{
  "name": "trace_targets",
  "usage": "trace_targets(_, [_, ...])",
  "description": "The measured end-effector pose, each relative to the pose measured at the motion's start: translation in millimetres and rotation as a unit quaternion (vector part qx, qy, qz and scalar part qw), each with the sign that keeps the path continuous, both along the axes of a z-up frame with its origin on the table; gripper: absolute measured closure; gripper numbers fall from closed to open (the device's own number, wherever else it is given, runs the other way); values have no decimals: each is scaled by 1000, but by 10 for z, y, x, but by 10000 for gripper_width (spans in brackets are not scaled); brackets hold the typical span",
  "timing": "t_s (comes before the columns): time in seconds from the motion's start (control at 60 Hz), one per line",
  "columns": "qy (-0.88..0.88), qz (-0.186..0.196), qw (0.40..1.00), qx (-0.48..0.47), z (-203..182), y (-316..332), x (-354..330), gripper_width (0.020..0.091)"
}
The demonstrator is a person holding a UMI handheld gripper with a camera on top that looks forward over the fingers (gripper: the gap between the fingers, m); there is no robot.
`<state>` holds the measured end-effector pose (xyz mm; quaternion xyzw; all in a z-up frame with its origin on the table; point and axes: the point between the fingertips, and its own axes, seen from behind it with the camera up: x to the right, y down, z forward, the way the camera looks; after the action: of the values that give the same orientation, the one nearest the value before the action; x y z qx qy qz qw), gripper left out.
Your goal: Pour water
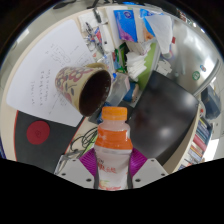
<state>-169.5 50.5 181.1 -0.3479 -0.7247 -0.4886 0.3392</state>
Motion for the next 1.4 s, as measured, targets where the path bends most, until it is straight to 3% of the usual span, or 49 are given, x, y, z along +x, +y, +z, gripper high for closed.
trace_targets(0.283, [-27, -13, 1000, 2, -56, -11, -70, 724])
trace_targets(0.483, [203, -58, 976, -51, 272, -251, -61, 722])
trace_targets(0.733, [557, -124, 811, -132, 411, -412, 214, 721])
trace_targets(0.867, [700, -153, 680, -155, 177, -369, 401, 724])
trace_targets(0.967, [754, -164, 615, -160, -71, -269, 492, 724])
trace_targets(1.283, [797, -192, 544, -180, -900, -174, 618, 720])
trace_targets(1.317, [807, -174, 538, -171, -834, -174, 644, 718])
trace_targets(1.4, [814, -175, 529, -163, -872, -216, 694, 717])
